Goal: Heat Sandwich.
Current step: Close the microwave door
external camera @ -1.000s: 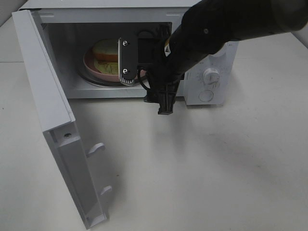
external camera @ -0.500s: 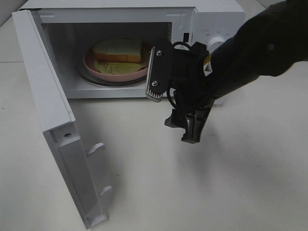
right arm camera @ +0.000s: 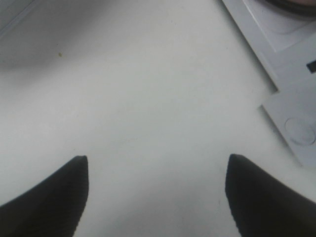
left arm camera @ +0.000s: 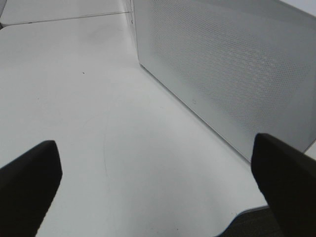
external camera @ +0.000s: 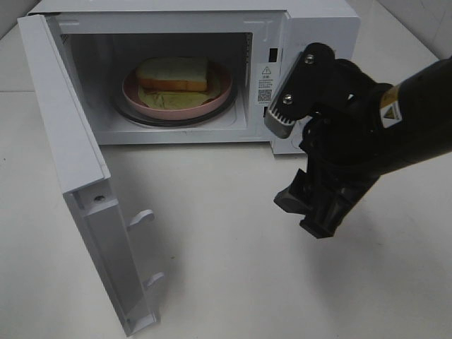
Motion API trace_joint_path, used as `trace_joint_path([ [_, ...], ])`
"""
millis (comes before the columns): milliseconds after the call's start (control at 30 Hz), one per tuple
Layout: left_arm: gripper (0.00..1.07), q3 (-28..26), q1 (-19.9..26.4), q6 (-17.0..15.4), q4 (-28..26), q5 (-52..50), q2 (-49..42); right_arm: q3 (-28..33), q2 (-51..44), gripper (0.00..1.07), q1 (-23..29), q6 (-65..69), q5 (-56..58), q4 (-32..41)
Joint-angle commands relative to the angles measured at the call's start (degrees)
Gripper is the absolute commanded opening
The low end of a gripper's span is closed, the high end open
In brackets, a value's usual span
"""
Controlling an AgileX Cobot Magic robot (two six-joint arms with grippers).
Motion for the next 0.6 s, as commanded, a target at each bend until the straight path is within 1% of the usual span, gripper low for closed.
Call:
trace_joint_path([
  [33,1.00,0.3,0.0,-0.3,-0.2,-0.4,-1.6,0.8,-2.6,0.74,0.1,5.6,3.3,0.3],
  [100,1.00,0.3,0.0,-0.3,-0.2,-0.4,-1.6,1.3,-6.1,0.74,0.1,11.4,7.4,0.3],
  [167,1.00,0.3,0.0,-0.3,-0.2,-0.4,-1.6,1.3,-7.0,0.74,0.1,12.9,9.1,0.3],
  [267,1.00,0.3,0.0,-0.3,-0.2,-0.4,-1.6,1.3,-11.7,0.74,0.1,19.0,14.7,0.3],
  [333,1.00,0.3,0.0,-0.3,-0.2,-0.4,-1.6,1.3,-13.2,0.74,0.1,19.9,15.8,0.3],
  [467,1.00,0.3,0.0,-0.3,-0.2,-0.4,-1.6,1.3,-20.7,0.74,0.1,22.9,25.0,0.3],
  [500,1.00,0.3,0.0,-0.3,-0.2,-0.4,-1.6,1.3,-20.7,0.74,0.1,22.9,25.0,0.3],
  [600,1.00,0.3,0.0,-0.3,-0.2,-0.4,-1.6,1.3,-23.8,0.74,0.1,22.8,30.1,0.3],
])
